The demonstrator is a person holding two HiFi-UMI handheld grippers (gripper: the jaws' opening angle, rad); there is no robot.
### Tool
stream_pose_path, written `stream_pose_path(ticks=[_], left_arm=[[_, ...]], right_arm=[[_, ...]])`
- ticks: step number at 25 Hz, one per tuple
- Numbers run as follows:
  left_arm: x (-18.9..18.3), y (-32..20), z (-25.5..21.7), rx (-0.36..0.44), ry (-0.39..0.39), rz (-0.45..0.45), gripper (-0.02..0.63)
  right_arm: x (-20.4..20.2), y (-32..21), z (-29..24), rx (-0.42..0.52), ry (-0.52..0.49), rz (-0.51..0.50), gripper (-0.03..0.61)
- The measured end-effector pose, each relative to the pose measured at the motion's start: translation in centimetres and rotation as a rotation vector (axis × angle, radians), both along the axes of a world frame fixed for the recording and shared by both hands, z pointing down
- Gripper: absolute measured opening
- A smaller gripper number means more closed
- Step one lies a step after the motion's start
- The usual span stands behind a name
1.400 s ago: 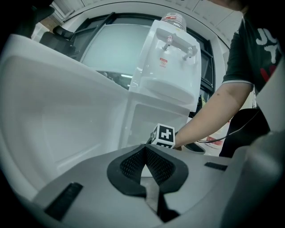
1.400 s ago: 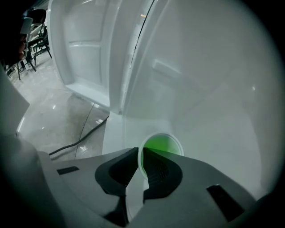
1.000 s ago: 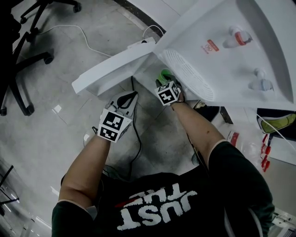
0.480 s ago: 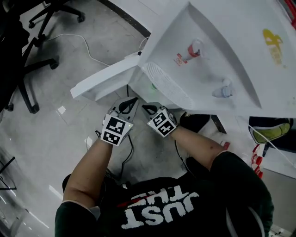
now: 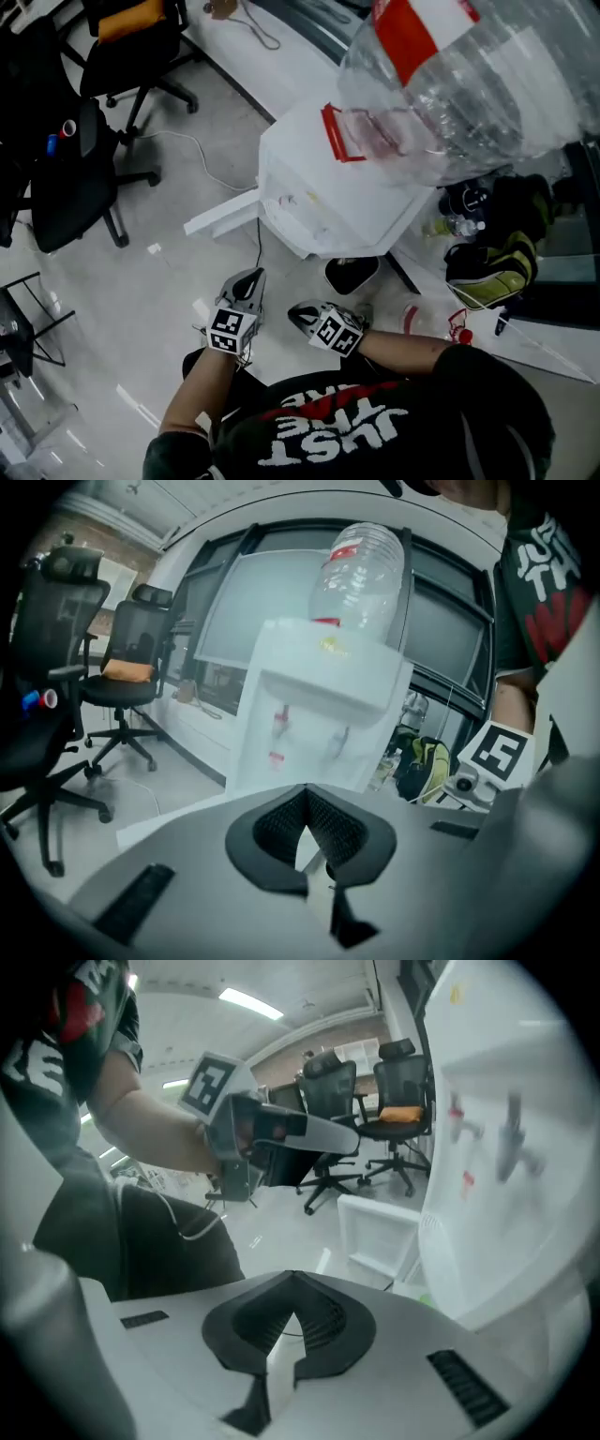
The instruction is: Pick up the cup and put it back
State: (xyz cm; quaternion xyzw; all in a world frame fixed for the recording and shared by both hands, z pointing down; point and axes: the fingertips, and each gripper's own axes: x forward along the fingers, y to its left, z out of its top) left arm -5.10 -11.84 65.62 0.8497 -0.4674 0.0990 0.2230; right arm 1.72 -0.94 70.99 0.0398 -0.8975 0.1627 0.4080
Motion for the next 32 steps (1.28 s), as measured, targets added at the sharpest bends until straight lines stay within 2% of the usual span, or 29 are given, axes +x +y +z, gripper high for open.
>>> stream_pose_path(ticks=[4,9,13,16,19,22,32], left_arm=[[1.7,0.0,-11.8,0.077,-0.023,0.023,0.0],[6.1,-1.5,-25.2,0.209,-0.031,0.075,0.0],[9.2,-0.7,-33.3,0.29,-0.036,0.112,0.0],[10.5,-0.4,-37.9,0.36,-0.046,0.129,0.0],[10.7,-0.7,-41.8,0.42,-0.033,0.125,0.0],[10.7,-0.3,-44.9,0.451,0.013,0.127,0.0],[8.4,1.0,-51.9,0.528,0.047,0.117,0.0]], right_arm=[[2.0,-2.7,-12.6,0.085,-0.091,0.039,0.034],[5.3,-8.3,-26.8,0.209,-0.212,0.145,0.034],[8.3,-10.7,-36.2,0.311,-0.31,0.198,0.034],[10.0,-12.0,-42.3,0.35,-0.381,0.234,0.034],[10.9,-13.0,-46.7,0.373,-0.438,0.275,0.034],[11.3,-13.1,-49.6,0.385,-0.483,0.314,0.034],[9.3,-12.7,-55.5,0.407,-0.586,0.351,0.034]])
